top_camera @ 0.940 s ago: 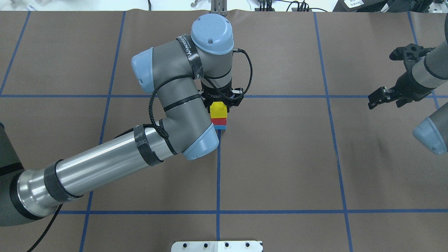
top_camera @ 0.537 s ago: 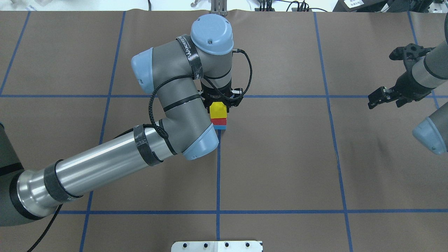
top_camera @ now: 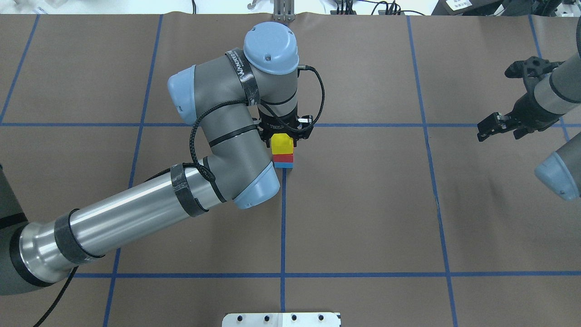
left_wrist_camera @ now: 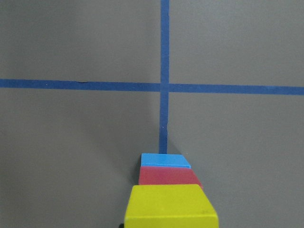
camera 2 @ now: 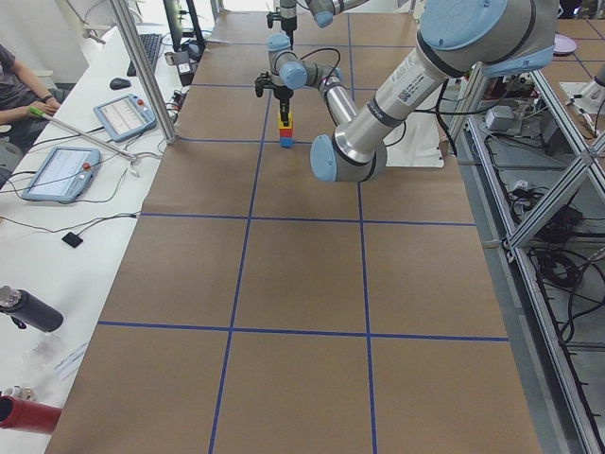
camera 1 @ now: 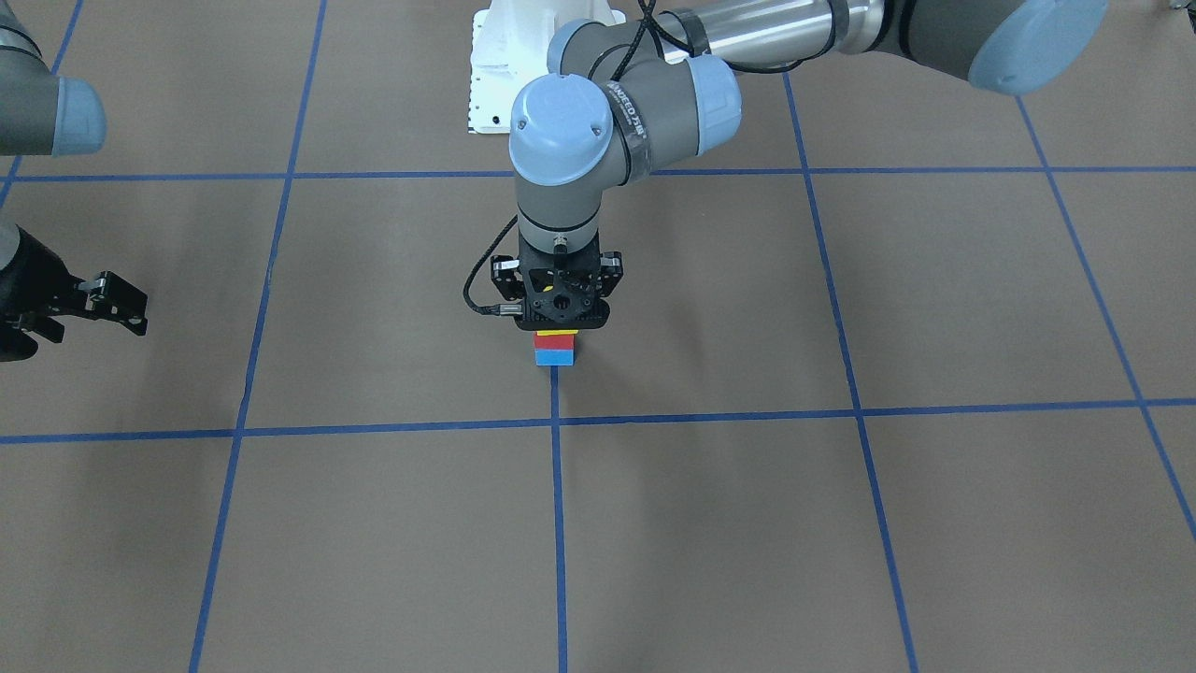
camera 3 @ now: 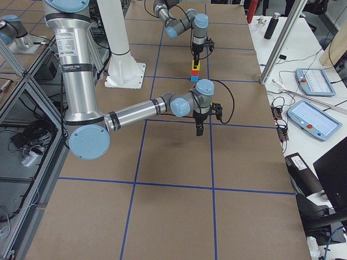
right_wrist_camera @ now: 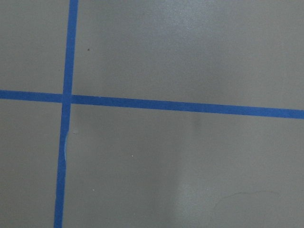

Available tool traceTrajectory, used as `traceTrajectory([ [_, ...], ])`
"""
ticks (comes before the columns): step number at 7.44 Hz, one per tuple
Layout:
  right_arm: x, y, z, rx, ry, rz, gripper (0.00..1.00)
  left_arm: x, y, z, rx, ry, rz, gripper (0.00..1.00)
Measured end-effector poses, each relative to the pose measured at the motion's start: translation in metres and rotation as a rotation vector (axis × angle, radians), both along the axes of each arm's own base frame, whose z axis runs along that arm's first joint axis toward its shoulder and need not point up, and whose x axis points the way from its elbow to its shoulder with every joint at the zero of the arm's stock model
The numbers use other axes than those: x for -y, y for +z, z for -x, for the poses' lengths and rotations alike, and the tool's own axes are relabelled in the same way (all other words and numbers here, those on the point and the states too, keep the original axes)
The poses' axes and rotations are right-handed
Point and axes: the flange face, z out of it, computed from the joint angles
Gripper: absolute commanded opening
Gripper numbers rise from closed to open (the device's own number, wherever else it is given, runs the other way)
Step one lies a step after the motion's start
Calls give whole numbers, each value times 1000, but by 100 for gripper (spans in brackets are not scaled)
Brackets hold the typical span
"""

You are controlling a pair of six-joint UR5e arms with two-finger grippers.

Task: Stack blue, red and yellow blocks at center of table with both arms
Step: 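Lower the yellow cube onto the red cube with the left gripper, then open the left gripper and raise it off the yellow cube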

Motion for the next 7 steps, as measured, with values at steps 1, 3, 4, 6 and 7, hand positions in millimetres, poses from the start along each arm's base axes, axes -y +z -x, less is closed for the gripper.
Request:
traceTrajectory([
  [1, 0, 0, 0, 0, 0, 0, 100, 0, -1, 0, -4, 0, -2, 99],
  [3, 0, 0, 0, 1, 0, 0, 100, -1, -4, 2, -9, -1, -5, 99],
  [4, 0, 0, 0, 1, -1, 1, 100, -2, -8, 5, -17, -1, -10, 99],
  [6, 0, 0, 0, 1, 0, 1, 100, -10, -11, 43, -36, -6, -33, 100],
  [7, 0, 0, 0, 1, 0, 1, 100, -13, 5, 86, -32, 1, -65, 99],
])
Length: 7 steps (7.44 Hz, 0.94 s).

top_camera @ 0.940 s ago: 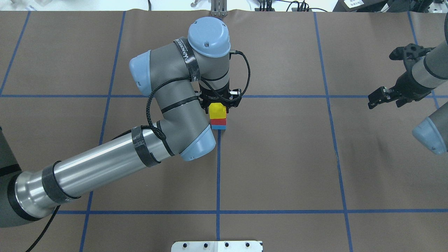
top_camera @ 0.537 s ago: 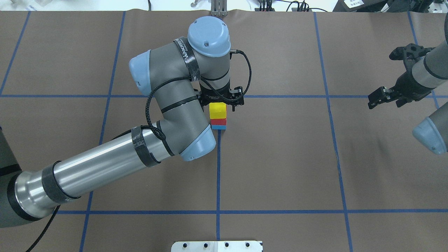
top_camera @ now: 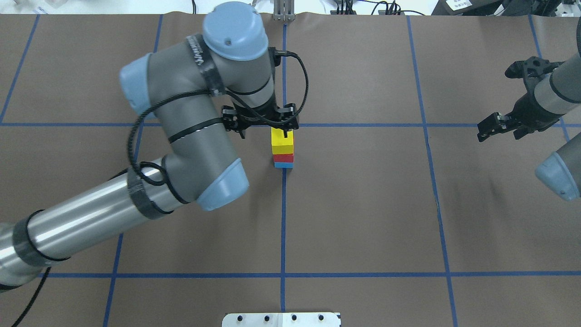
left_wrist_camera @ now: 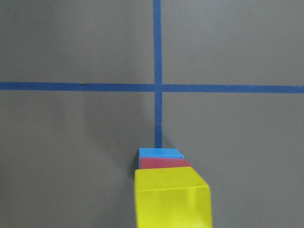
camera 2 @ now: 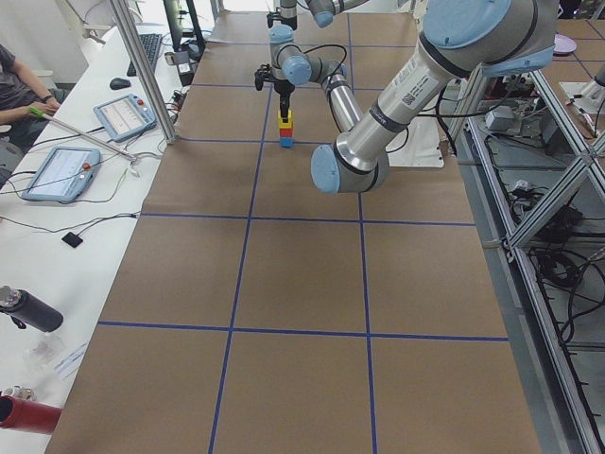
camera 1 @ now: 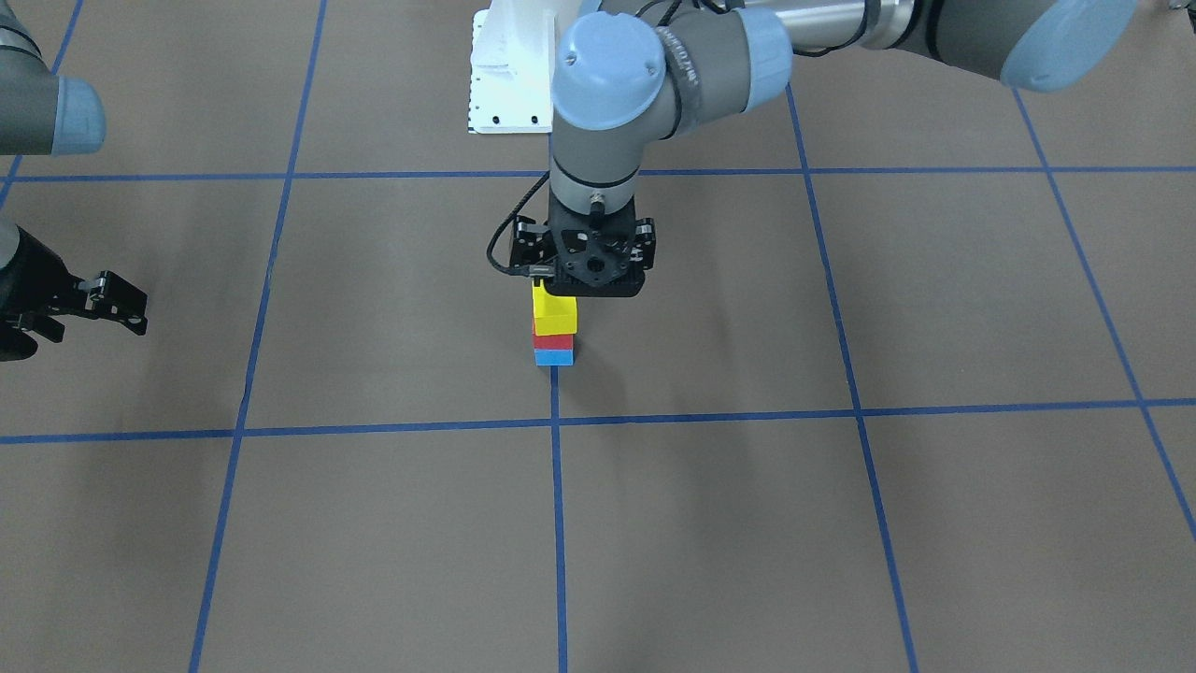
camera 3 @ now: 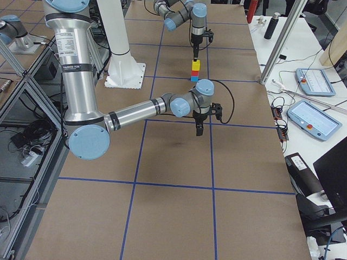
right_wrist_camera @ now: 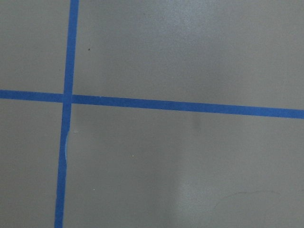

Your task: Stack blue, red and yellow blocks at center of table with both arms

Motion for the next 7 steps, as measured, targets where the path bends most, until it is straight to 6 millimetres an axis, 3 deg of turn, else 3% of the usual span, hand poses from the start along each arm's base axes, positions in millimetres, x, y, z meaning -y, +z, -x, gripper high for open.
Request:
traceTrajectory([
  [2, 0, -1, -1, 1, 2, -2, 100, -5, 72, 114, 25, 66, -97, 99],
  [5, 0, -7, -16, 11, 25, -10, 100, 13, 237, 294, 92, 201, -200, 100],
  [7, -3, -3, -45, 42, 46, 8, 100, 33, 331, 386, 113, 245, -232, 100],
])
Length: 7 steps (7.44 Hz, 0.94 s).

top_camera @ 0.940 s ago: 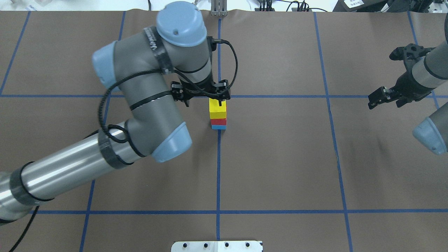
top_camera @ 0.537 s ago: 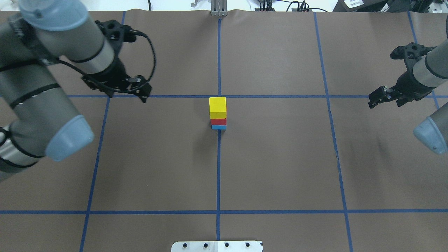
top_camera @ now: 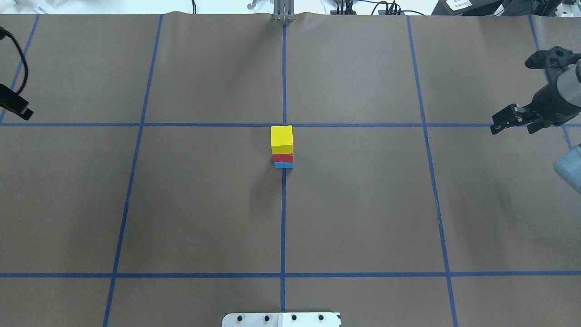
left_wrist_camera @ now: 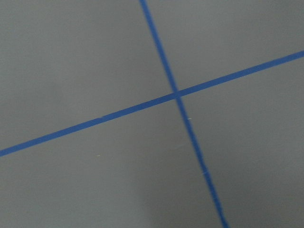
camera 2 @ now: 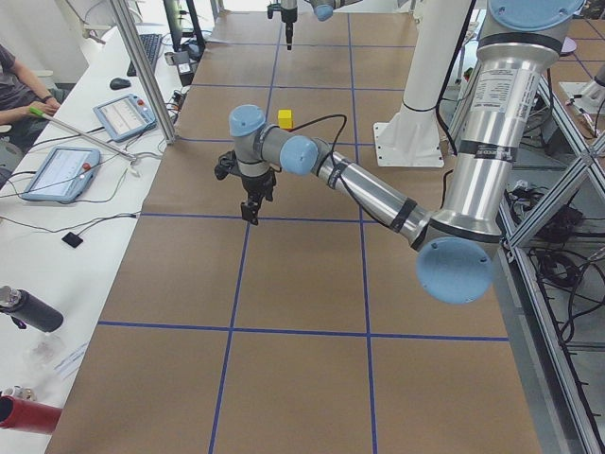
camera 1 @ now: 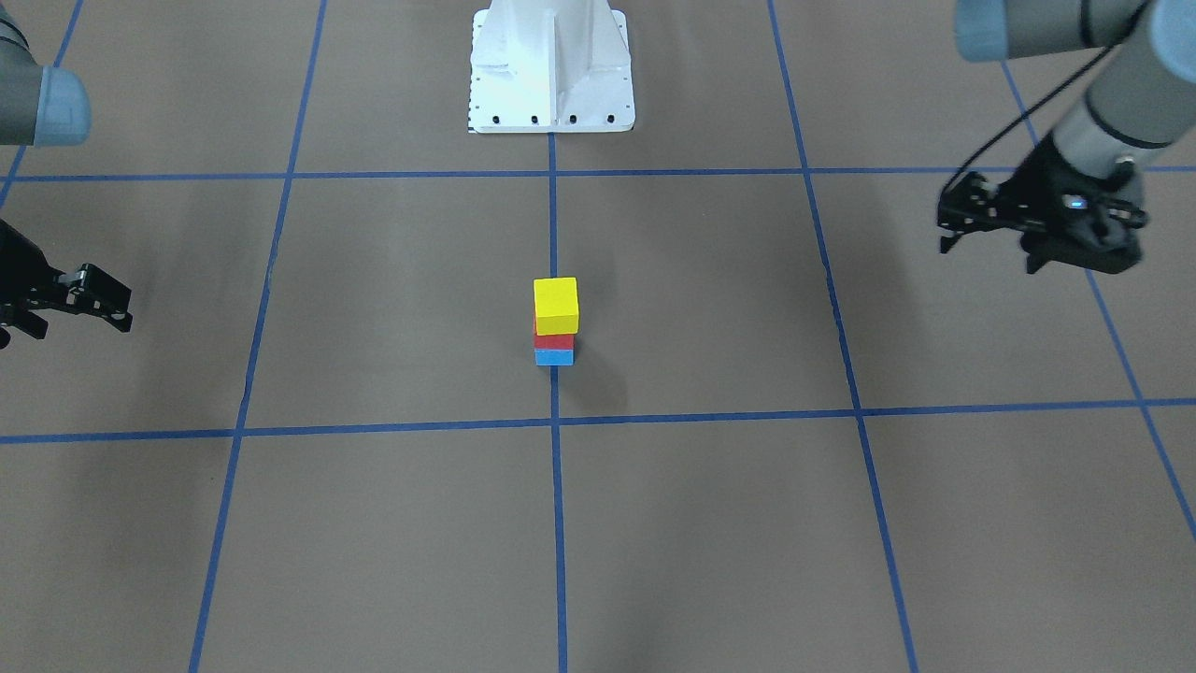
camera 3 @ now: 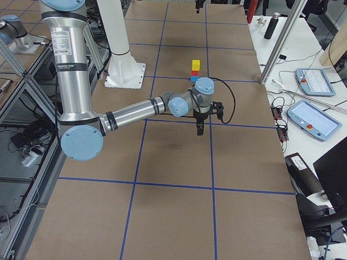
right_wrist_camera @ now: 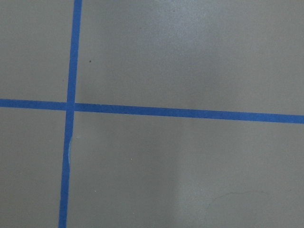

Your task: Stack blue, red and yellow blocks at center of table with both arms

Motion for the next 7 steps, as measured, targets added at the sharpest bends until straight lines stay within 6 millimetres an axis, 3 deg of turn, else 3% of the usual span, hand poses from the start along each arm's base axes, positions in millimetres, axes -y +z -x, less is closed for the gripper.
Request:
traceTrajectory([
  [1, -3, 9, -22, 22, -3, 3, 100, 7, 32, 29, 10, 5, -1, 100],
  [3, -8, 24, -64, 59, -1, -9, 100, 14, 70, 62, 24, -8, 24, 100],
  [7, -11, 47, -118, 60, 49, -5, 100, 18, 103, 111, -57, -81, 104, 100],
])
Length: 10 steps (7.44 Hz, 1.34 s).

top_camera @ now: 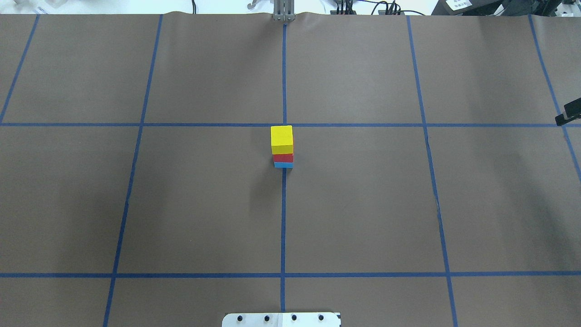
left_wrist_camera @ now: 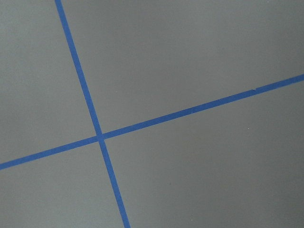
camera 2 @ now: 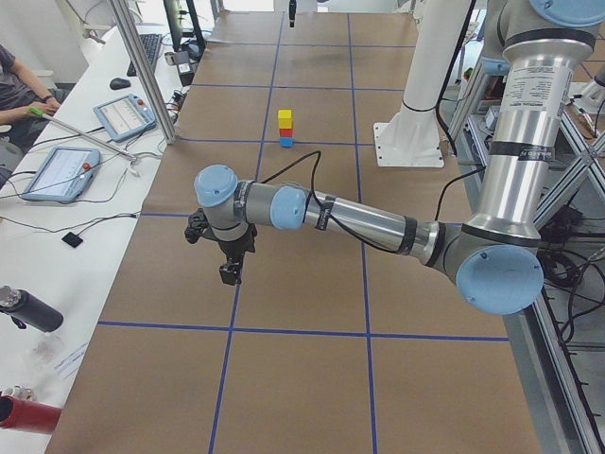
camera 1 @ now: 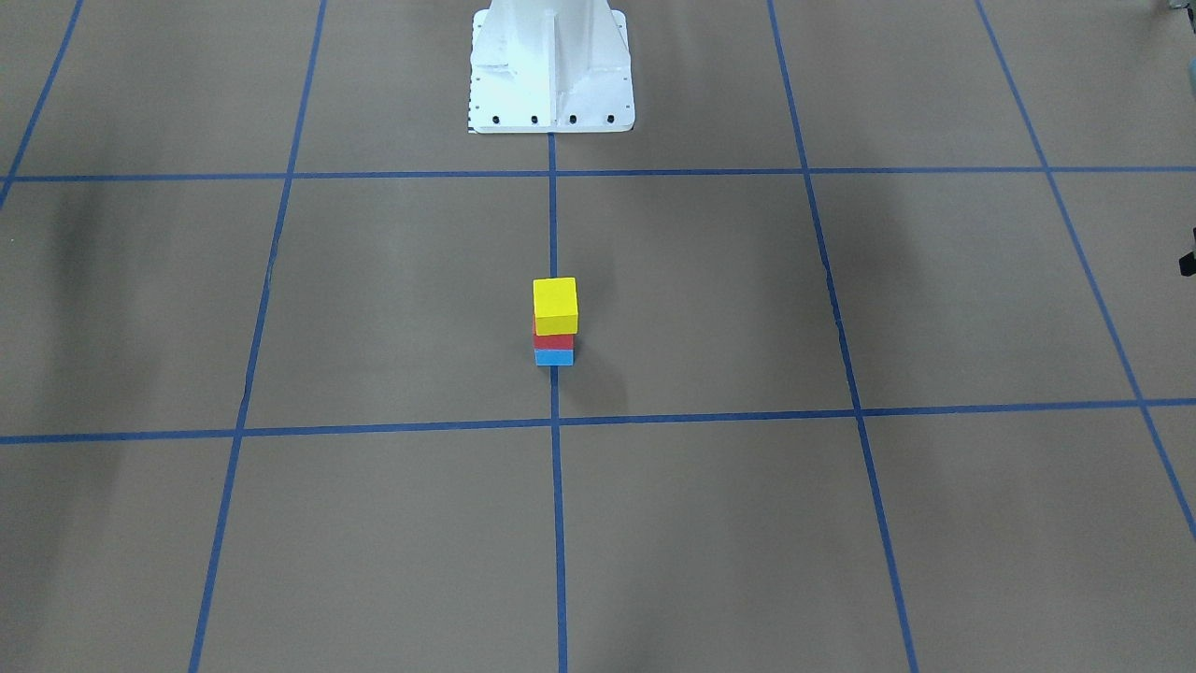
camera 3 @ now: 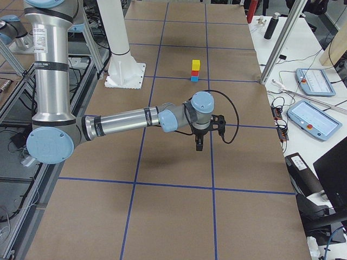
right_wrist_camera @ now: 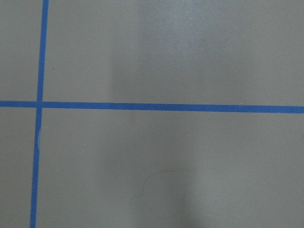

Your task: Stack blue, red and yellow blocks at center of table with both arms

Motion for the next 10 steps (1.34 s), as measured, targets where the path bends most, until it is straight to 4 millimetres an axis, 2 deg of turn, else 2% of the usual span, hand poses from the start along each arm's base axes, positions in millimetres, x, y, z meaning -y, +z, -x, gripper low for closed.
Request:
traceTrajectory([
  [2, 6, 10, -12, -7, 21, 14, 100, 1, 10, 6, -7, -17, 30, 100],
  [4, 12, 10, -14, -14, 26, 16, 100, 1, 14, 9, -7, -25, 42, 100],
  [10, 16, 5, -14, -9, 30, 7, 100, -6, 10, 13, -7, -35, 33, 100],
])
